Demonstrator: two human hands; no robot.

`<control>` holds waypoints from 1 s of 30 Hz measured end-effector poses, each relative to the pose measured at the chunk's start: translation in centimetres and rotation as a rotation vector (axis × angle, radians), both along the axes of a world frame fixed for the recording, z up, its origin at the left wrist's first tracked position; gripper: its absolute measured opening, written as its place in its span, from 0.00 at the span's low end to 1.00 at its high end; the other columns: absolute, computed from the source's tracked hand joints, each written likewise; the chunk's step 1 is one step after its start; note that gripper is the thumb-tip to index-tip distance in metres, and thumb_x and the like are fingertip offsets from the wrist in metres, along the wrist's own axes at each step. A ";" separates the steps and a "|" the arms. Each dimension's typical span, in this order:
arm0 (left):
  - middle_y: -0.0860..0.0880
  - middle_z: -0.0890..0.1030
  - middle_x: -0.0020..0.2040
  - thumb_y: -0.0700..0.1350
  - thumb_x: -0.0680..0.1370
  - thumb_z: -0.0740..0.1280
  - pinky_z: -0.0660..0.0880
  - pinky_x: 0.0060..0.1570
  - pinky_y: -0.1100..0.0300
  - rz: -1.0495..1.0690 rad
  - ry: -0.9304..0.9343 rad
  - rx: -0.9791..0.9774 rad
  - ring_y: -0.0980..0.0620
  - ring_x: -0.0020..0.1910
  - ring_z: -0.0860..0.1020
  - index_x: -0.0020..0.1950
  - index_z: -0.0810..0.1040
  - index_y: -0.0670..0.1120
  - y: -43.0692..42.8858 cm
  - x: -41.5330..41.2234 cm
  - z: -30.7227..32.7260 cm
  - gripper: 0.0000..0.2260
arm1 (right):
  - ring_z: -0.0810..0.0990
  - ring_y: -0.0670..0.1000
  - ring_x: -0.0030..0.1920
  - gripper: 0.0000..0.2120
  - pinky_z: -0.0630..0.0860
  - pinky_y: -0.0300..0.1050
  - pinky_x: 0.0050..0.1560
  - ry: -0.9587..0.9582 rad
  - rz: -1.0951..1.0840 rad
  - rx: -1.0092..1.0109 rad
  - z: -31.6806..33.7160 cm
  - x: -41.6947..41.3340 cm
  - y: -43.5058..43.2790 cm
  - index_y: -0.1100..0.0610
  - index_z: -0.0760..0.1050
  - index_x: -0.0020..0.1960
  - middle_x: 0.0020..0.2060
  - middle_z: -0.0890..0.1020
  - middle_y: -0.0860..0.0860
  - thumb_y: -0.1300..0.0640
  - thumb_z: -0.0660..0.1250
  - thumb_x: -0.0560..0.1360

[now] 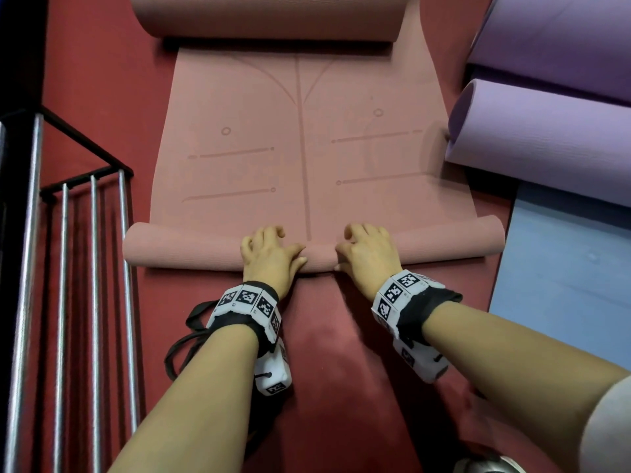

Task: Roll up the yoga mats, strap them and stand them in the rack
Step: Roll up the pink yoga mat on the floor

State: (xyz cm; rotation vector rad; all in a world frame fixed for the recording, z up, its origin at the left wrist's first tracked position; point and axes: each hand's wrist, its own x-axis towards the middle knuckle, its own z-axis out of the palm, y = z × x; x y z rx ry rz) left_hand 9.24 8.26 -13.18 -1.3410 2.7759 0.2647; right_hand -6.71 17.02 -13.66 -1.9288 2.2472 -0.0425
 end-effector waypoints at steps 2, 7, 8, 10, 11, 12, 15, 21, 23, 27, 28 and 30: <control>0.45 0.74 0.58 0.55 0.79 0.61 0.56 0.58 0.51 0.000 -0.014 -0.015 0.43 0.58 0.69 0.64 0.76 0.55 -0.2 -0.4 0.0 0.16 | 0.79 0.53 0.32 0.16 0.72 0.42 0.36 0.037 0.009 -0.035 -0.5 0.0 -0.4 0.53 0.79 0.32 0.30 0.79 0.49 0.46 0.81 0.53; 0.49 0.81 0.53 0.58 0.77 0.61 0.56 0.59 0.52 0.018 -0.056 -0.045 0.45 0.54 0.76 0.69 0.67 0.51 -1.1 -0.7 0.8 0.23 | 0.77 0.50 0.24 0.16 0.74 0.40 0.39 0.131 0.015 -0.183 -0.1 -0.2 -1.1 0.53 0.78 0.39 0.22 0.77 0.48 0.52 0.79 0.55; 0.49 0.80 0.54 0.61 0.75 0.63 0.55 0.59 0.52 -0.004 -0.072 -0.032 0.45 0.55 0.76 0.67 0.69 0.51 -1.1 -0.6 0.9 0.24 | 0.77 0.50 0.24 0.12 0.72 0.41 0.40 0.144 0.016 -0.203 0.1 -0.2 -1.2 0.53 0.77 0.38 0.22 0.76 0.48 0.52 0.77 0.58; 0.50 0.78 0.57 0.62 0.71 0.67 0.54 0.61 0.52 -0.045 -0.117 -0.030 0.46 0.57 0.75 0.62 0.72 0.51 -1.1 -0.5 1.0 0.24 | 0.76 0.51 0.25 0.06 0.67 0.45 0.42 0.170 0.025 -0.262 -0.2 -0.2 -1.2 0.51 0.76 0.35 0.23 0.76 0.48 0.52 0.71 0.61; 0.50 0.77 0.58 0.60 0.71 0.69 0.54 0.62 0.52 -0.049 -0.116 -0.033 0.47 0.58 0.74 0.61 0.73 0.51 -1.0 -0.4 0.9 0.22 | 0.77 0.52 0.27 0.04 0.64 0.47 0.44 0.168 0.026 -0.297 -0.6 -0.1 -1.1 0.51 0.76 0.35 0.24 0.77 0.48 0.53 0.70 0.62; 0.50 0.76 0.59 0.57 0.71 0.70 0.53 0.62 0.53 -0.046 -0.088 -0.038 0.47 0.59 0.73 0.61 0.74 0.51 -1.0 -0.3 0.7 0.21 | 0.78 0.52 0.30 0.02 0.63 0.48 0.46 0.170 0.017 -0.307 -0.6 0.0 -0.9 0.51 0.77 0.35 0.27 0.78 0.48 0.55 0.69 0.64; 0.44 0.73 0.63 0.52 0.71 0.72 0.53 0.63 0.49 -0.008 0.008 -0.062 0.43 0.63 0.68 0.57 0.80 0.49 -0.8 -0.2 0.4 0.17 | 0.80 0.55 0.43 0.09 0.63 0.49 0.48 0.221 -0.020 -0.335 -1.3 -0.1 -0.8 0.53 0.80 0.37 0.42 0.83 0.51 0.58 0.60 0.67; 0.45 0.75 0.56 0.53 0.74 0.68 0.55 0.58 0.50 -0.025 -0.016 -0.124 0.41 0.56 0.70 0.59 0.80 0.50 -1.1 -0.4 0.1 0.16 | 0.79 0.54 0.42 0.28 0.73 0.45 0.45 0.277 0.022 -0.227 -1.5 -0.5 -0.3 0.57 0.80 0.54 0.42 0.80 0.51 0.45 0.77 0.58; 0.45 0.78 0.54 0.53 0.74 0.68 0.57 0.58 0.49 -0.043 -0.058 -0.161 0.42 0.54 0.73 0.64 0.76 0.50 -1.4 -0.5 -0.1 0.20 | 0.79 0.54 0.37 0.25 0.75 0.44 0.40 0.256 -0.006 -0.290 -1.3 -0.7 -0.7 0.57 0.80 0.54 0.36 0.80 0.51 0.54 0.78 0.58; 0.45 0.82 0.42 0.49 0.69 0.74 0.58 0.53 0.51 -0.032 -0.025 -0.260 0.43 0.41 0.79 0.54 0.78 0.46 -1.9 -1.4 -0.2 0.16 | 0.79 0.53 0.32 0.11 0.66 0.46 0.40 0.224 -0.009 -0.385 -1.4 -1.1 -1.3 0.55 0.78 0.43 0.30 0.80 0.50 0.60 0.74 0.61; 0.46 0.82 0.40 0.49 0.69 0.73 0.58 0.53 0.51 -0.034 0.000 -0.272 0.44 0.39 0.79 0.50 0.78 0.46 -1.9 -1.5 -0.3 0.12 | 0.79 0.53 0.33 0.08 0.64 0.47 0.41 0.222 -0.001 -0.412 -1.7 -1.2 -1.2 0.55 0.77 0.41 0.31 0.81 0.50 0.61 0.71 0.63; 0.46 0.81 0.41 0.49 0.71 0.71 0.57 0.54 0.51 -0.037 0.051 -0.246 0.44 0.42 0.79 0.45 0.78 0.46 -1.7 -1.2 -0.5 0.09 | 0.80 0.53 0.37 0.06 0.63 0.47 0.44 0.206 0.005 -0.434 -2.2 -1.2 -1.0 0.56 0.78 0.41 0.36 0.83 0.51 0.63 0.65 0.66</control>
